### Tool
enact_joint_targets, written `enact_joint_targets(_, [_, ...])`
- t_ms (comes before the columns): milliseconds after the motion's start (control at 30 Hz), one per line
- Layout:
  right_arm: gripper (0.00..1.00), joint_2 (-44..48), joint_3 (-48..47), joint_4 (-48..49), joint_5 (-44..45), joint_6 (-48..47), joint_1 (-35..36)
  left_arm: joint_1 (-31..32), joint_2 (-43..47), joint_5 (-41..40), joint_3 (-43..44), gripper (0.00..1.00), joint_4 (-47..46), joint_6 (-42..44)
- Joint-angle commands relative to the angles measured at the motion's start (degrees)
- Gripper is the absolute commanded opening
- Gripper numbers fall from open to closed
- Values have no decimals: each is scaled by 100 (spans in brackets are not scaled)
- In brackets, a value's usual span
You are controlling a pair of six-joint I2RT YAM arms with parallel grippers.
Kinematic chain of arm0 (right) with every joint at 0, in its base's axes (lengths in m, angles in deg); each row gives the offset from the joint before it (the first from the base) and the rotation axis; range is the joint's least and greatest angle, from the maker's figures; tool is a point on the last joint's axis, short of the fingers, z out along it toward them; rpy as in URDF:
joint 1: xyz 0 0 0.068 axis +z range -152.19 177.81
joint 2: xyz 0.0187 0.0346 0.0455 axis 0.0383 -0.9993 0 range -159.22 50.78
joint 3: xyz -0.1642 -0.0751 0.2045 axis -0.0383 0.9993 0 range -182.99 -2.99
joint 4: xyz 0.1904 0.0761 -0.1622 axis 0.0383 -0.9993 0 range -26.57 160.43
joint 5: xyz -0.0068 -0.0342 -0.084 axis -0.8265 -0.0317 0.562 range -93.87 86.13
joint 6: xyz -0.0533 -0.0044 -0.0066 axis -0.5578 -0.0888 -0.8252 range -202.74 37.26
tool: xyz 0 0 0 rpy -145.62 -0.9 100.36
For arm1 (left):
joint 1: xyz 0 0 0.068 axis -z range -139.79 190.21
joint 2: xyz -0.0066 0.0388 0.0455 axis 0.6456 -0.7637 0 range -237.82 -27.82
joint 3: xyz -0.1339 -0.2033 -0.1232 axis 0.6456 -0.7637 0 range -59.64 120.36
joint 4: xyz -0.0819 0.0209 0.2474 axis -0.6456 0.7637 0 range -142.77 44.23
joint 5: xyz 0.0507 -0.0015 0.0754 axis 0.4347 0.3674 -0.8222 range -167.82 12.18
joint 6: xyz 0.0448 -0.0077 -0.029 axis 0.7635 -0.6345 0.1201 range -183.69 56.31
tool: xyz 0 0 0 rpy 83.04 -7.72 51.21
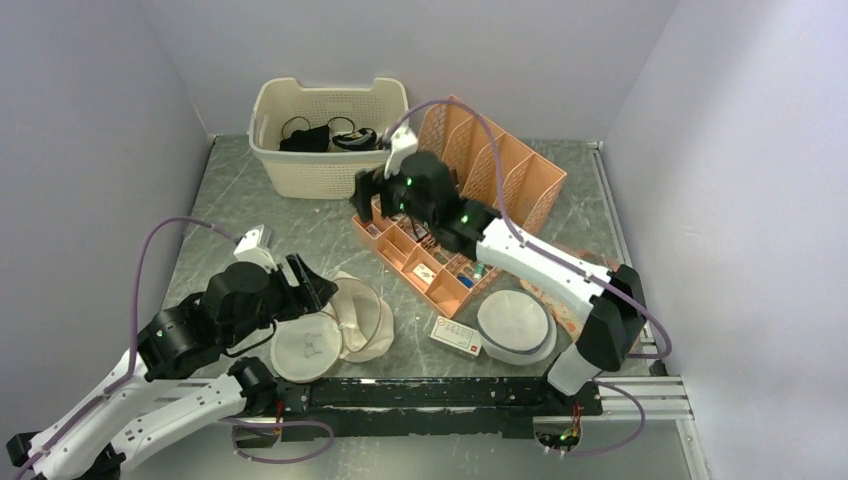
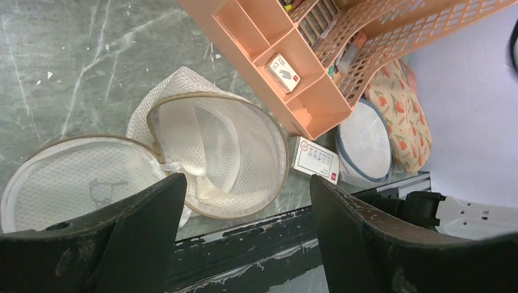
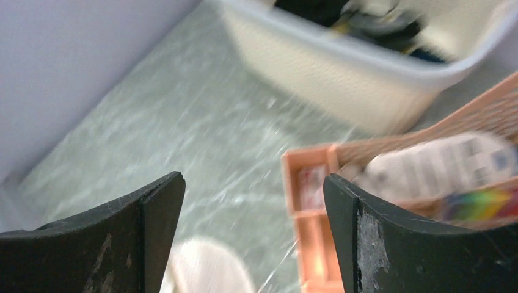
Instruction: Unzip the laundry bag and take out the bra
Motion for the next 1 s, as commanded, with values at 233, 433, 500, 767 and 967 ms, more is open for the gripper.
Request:
enact_joint_targets(233, [84, 706, 2085, -575, -1219, 784, 1066, 26, -298, -6, -179, 85, -313, 19])
enact_joint_targets(433, [77, 937, 2690, -340, -1085, 839, 1122, 21, -288, -25, -280, 85, -249, -97])
enact_joint_targets(500, [68, 960, 2757, -329, -754, 854, 1117, 23, -349, 8, -338, 86, -285, -140])
enact_joint_targets(767, [4, 1348, 3433, -406, 1060, 1492, 1033, 28, -922, 13, -624, 85, -458, -96])
enact_joint_targets(967, [1, 2269, 4358, -159, 1296, 1813, 857, 21, -1156, -209, -900, 84, -187, -399])
